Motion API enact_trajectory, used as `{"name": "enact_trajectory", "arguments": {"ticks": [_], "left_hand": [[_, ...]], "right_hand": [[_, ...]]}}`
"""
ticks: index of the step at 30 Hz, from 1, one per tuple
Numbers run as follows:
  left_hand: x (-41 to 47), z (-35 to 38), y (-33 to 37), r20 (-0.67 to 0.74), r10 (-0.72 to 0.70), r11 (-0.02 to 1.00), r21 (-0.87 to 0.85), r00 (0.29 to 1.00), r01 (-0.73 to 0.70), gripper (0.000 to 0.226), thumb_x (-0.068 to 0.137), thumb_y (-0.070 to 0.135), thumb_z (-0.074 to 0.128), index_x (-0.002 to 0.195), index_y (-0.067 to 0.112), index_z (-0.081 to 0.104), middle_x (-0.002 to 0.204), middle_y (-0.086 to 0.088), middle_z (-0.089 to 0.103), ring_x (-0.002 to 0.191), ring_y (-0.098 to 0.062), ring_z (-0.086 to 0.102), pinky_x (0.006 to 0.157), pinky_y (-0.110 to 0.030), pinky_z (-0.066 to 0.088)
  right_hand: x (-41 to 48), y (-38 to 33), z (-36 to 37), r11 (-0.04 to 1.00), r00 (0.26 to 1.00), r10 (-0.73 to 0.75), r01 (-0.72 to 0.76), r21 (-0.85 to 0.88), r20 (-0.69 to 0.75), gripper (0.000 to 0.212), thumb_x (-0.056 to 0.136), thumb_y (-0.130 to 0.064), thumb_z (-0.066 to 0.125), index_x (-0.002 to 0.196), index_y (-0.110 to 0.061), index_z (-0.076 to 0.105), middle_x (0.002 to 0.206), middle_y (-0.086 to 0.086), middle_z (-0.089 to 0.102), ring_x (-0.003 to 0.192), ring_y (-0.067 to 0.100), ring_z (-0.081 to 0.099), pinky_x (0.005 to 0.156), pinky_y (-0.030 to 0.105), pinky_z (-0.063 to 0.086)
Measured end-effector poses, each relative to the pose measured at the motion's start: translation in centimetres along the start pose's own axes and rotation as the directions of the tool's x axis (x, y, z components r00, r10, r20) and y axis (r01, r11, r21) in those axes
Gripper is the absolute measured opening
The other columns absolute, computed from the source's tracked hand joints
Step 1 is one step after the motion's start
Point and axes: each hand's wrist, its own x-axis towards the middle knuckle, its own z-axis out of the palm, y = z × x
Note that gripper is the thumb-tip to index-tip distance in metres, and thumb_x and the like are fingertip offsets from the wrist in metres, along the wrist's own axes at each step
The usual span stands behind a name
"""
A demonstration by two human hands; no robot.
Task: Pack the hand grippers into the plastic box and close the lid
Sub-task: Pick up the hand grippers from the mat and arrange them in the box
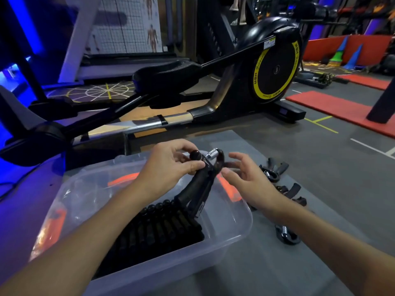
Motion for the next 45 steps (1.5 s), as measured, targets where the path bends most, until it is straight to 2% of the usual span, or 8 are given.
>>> {"name": "enact_trajectory", "arguments": {"ticks": [4,9,17,28,32,37,42,45], "left_hand": [[0.8,0.7,-3.1,-0.096,-0.047,0.992,0.113,0.994,0.058,0.020,0.074,0.017,0.084,0.081,0.014,0.066,0.073,-0.001,0.071,0.062,-0.018,0.071,0.068,-0.042,0.061],[1.5,2.7,-7.3,-0.123,-0.082,0.929,0.349,0.989,0.120,0.030,0.070,0.034,0.084,0.070,0.018,0.060,0.065,0.003,0.065,0.064,-0.015,0.063,0.063,-0.036,0.051],[1.9,5.1,-12.1,-0.030,-0.189,0.847,0.502,0.982,0.178,0.031,0.074,0.035,0.079,0.071,0.015,0.055,0.068,0.002,0.061,0.070,-0.019,0.057,0.063,-0.036,0.048],[1.1,4.9,-17.3,-0.021,-0.393,0.741,0.585,0.920,0.329,0.034,0.075,0.038,0.078,0.075,0.017,0.051,0.073,0.004,0.058,0.072,-0.020,0.058,0.062,-0.033,0.045],[0.7,5.2,-17.7,0.055,-0.395,0.741,0.609,0.917,0.282,0.029,0.074,0.040,0.078,0.087,0.022,0.058,0.085,0.003,0.062,0.082,-0.020,0.061,0.075,-0.037,0.053],[0.4,5.0,-17.7,0.064,-0.385,0.736,0.623,0.921,0.264,0.026,0.076,0.038,0.078,0.083,0.022,0.059,0.088,0.003,0.064,0.082,-0.018,0.060,0.068,-0.032,0.047],[0.2,4.7,-17.5,0.080,-0.374,0.733,0.636,0.924,0.242,0.021,0.077,0.034,0.076,0.087,0.022,0.062,0.089,0.003,0.066,0.085,-0.020,0.063,0.075,-0.036,0.052],[0.6,4.3,-17.0,0.130,-0.427,0.715,0.655,0.895,0.246,0.025,0.078,0.035,0.074,0.097,0.022,0.064,0.098,0.004,0.065,0.094,-0.019,0.063,0.080,-0.034,0.052]], "right_hand": [[0.4,2.9,0.6,0.972,0.999,0.012,-0.003,-0.235,0.037,0.039,0.097,-0.039,0.050,0.134,-0.030,0.042,0.136,-0.012,0.052,0.126,0.003,0.049,0.109,0.039,0.040],[-0.3,4.2,1.0,0.928,0.997,-0.033,0.055,-0.369,0.066,0.050,0.100,-0.041,0.037,0.147,-0.023,0.035,0.150,-0.011,0.039,0.137,-0.001,0.033,0.116,0.029,0.027],[-0.5,4.9,1.3,0.922,0.997,-0.066,0.078,-0.379,0.042,0.060,0.094,-0.054,0.031,0.147,-0.026,0.035,0.150,-0.016,0.036,0.138,-0.005,0.028,0.117,0.031,0.026],[-0.4,5.2,1.3,0.901,0.994,-0.091,0.109,-0.420,0.063,0.050,0.100,-0.041,0.036,0.145,-0.021,0.039,0.149,-0.012,0.038,0.140,-0.003,0.025,0.118,0.033,0.025],[-0.3,5.4,1.3,0.906,0.994,-0.093,0.110,-0.408,0.060,0.049,0.100,-0.043,0.036,0.144,-0.022,0.040,0.147,-0.013,0.038,0.139,-0.004,0.025,0.117,0.034,0.027],[-0.4,5.5,1.3,0.911,0.993,-0.101,0.116,-0.396,0.058,0.052,0.097,-0.046,0.037,0.144,-0.023,0.040,0.147,-0.014,0.037,0.138,-0.005,0.026,0.116,0.035,0.029],[-0.4,5.5,1.3,0.906,0.993,-0.110,0.121,-0.407,0.052,0.047,0.100,-0.037,0.041,0.144,-0.022,0.041,0.148,-0.013,0.038,0.139,-0.004,0.024,0.117,0.035,0.027],[-0.5,5.4,1.2,0.930,0.995,-0.091,0.098,-0.354,0.036,0.051,0.096,-0.045,0.040,0.143,-0.024,0.042,0.147,-0.013,0.040,0.137,-0.003,0.031,0.116,0.036,0.030]]}}
